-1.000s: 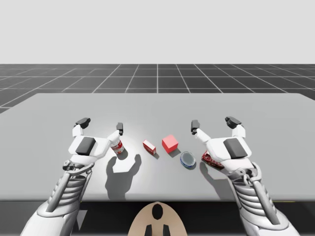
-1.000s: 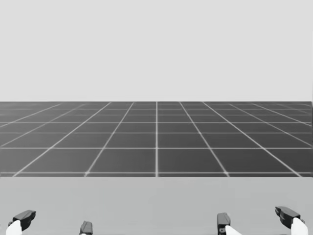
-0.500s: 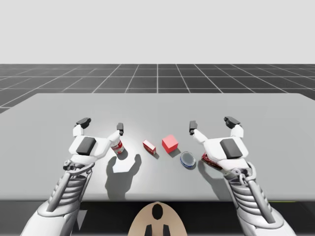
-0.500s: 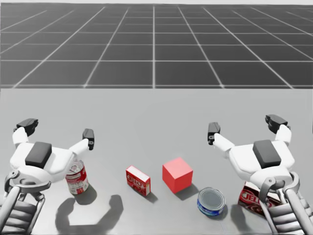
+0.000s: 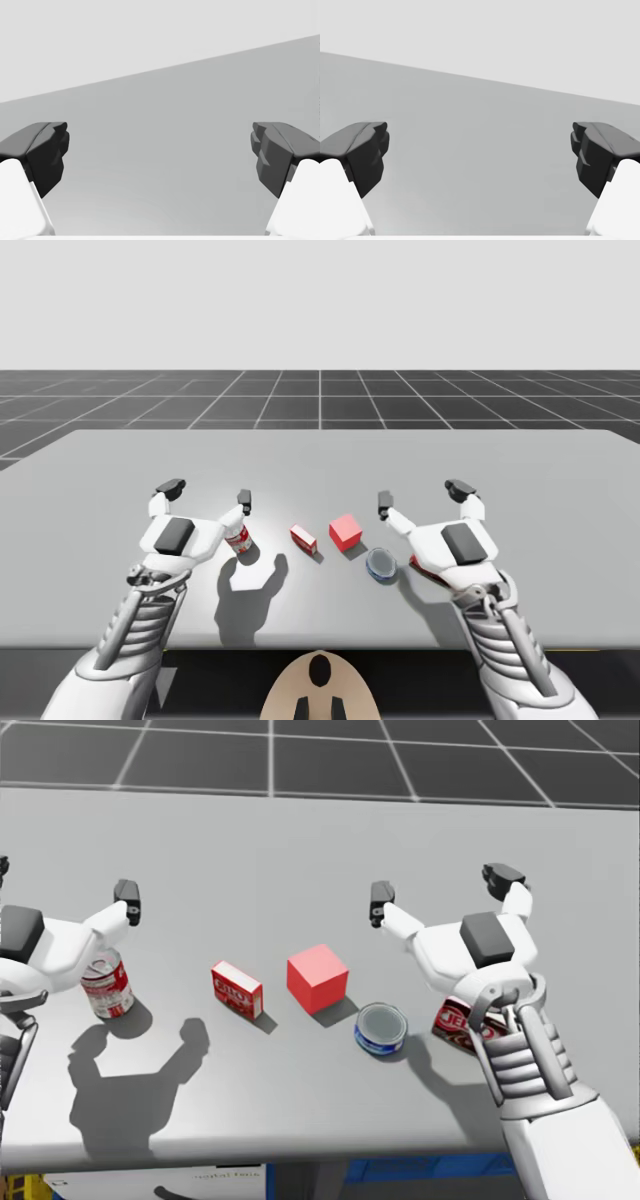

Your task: Find the red cube and pick it up.

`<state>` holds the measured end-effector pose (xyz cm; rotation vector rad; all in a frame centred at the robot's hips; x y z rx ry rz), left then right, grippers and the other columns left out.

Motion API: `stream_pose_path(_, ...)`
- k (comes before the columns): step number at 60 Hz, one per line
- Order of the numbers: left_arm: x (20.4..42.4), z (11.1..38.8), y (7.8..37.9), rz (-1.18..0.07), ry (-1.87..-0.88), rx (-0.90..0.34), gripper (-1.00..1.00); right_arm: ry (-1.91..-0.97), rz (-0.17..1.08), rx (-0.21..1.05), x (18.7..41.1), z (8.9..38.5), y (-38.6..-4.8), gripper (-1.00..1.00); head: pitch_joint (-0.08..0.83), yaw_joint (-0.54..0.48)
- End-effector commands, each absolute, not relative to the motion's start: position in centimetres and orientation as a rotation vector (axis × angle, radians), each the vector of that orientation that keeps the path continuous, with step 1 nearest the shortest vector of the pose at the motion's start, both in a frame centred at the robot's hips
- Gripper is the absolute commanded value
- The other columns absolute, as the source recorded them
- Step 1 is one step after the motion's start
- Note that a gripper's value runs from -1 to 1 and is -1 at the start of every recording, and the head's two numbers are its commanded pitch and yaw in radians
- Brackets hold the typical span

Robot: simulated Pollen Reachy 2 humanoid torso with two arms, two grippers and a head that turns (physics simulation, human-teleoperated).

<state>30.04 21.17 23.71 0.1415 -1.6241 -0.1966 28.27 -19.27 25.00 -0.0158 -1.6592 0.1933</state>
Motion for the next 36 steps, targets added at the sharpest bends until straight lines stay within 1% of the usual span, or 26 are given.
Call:
stream_pose_path(1,30.0,23.9,21.2,-0.176,-1.628,0.119,-1.00,-1.594,0.207,0.142,27.2,25.5,-18.4,-1.00,0.630,-0.11)
stream_pose_path(3,30.0,23.9,21.3,-0.171,-1.630,0.115,-1.00,-1.571,0.231,0.224,26.7,25.8,-18.1,-1.00,0.627,-0.11)
stream_pose_path(6,30.0,23.9,21.4,-0.164,-1.629,0.104,-1.00,-1.544,0.277,0.271,25.8,26.0,-17.3,-1.00,0.626,-0.10)
stream_pose_path(9,30.0,24.0,21.4,-0.162,-1.630,0.103,-1.00,-1.526,0.301,0.310,25.4,26.1,-16.8,-1.00,0.627,-0.10)
stream_pose_path(15,30.0,24.0,21.4,-0.161,-1.629,0.096,-1.00,-1.432,0.373,0.427,24.8,26.1,-15.5,-1.00,0.629,-0.11)
stream_pose_path(16,30.0,24.0,21.4,-0.160,-1.628,0.094,-1.00,-1.389,0.384,0.469,24.8,25.9,-15.1,-1.00,0.630,-0.11)
stream_pose_path(22,30.0,24.0,21.3,-0.158,-1.621,0.074,-1.00,-1.349,0.412,0.502,25.1,25.0,-14.3,-1.00,0.628,-0.11)
stream_pose_path(24,30.0,24.0,21.3,-0.157,-1.620,0.062,-1.00,-1.346,0.422,0.477,25.3,24.3,-13.9,-1.00,0.628,-0.11)
stream_pose_path(29,29.9,24.0,21.1,-0.162,-1.618,0.049,-1.00,-1.309,0.440,0.485,25.7,23.5,-13.5,-1.00,0.630,-0.11)
stream_pose_path(36,29.9,23.9,20.9,-0.170,-1.618,0.046,-1.00,-1.282,0.455,0.445,26.7,22.0,-12.9,-1.00,0.630,-0.11)
